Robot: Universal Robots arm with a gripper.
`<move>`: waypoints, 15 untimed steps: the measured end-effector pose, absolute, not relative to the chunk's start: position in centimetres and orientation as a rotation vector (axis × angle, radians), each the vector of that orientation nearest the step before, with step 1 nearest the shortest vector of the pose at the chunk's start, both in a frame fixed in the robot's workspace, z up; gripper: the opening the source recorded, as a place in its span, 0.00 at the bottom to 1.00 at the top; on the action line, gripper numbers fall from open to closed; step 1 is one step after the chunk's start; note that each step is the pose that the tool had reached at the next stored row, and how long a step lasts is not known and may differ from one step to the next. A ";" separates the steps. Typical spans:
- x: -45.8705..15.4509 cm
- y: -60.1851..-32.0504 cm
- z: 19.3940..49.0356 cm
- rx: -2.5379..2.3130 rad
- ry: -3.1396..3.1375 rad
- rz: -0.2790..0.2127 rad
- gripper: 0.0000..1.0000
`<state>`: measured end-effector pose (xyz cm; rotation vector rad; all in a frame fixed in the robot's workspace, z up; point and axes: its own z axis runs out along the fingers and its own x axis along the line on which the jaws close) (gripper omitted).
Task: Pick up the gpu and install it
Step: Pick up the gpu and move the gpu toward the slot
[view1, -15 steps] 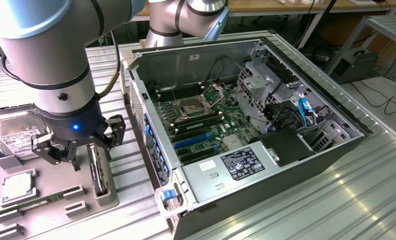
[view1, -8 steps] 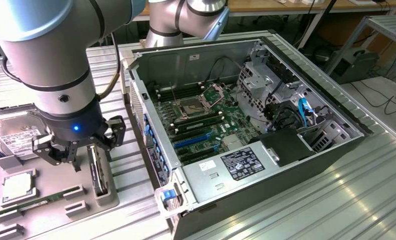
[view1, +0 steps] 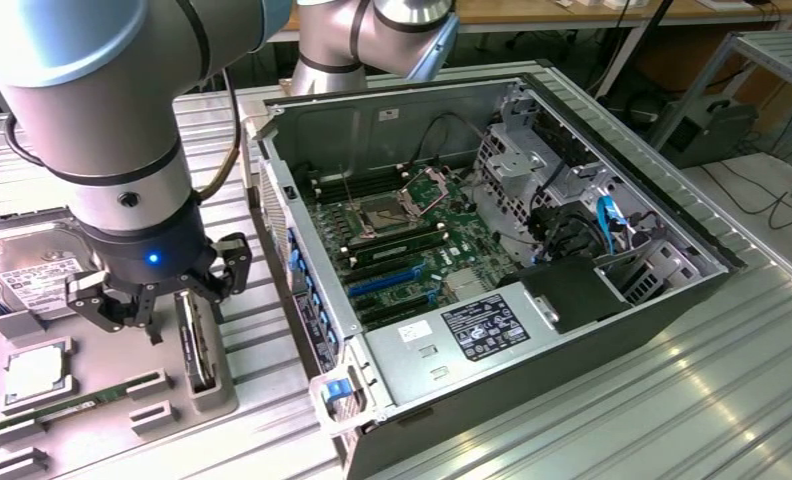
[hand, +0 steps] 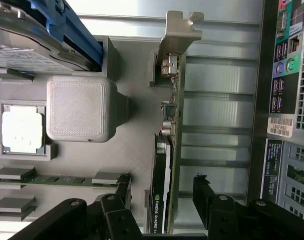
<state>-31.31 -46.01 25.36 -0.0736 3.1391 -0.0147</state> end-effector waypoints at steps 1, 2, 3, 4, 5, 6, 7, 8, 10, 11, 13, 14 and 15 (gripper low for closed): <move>-31.3 -46.0 25.3 -0.073 3.139 -0.015 0.62; -31.3 -46.0 25.3 -0.072 3.139 -0.015 0.62; -31.3 -46.0 25.3 -0.072 3.139 -0.015 0.62; -31.3 -46.0 25.2 -0.071 3.139 -0.015 0.62; -31.3 -46.0 25.2 -0.071 3.139 -0.015 0.62; -31.3 -46.0 25.2 -0.070 3.139 -0.015 0.62; -31.3 -46.0 25.1 -0.070 3.139 -0.014 0.62; -31.3 -46.0 25.1 -0.070 3.139 -0.015 0.62; -31.3 -46.0 25.0 -0.069 3.139 -0.015 0.62; -31.3 -46.0 25.0 -0.068 3.139 -0.015 0.62; -31.3 -45.9 24.9 -0.065 3.139 -0.015 0.62; -31.3 -45.9 24.9 -0.063 3.139 -0.015 0.62; -31.3 -45.8 24.8 -0.060 3.139 -0.014 0.62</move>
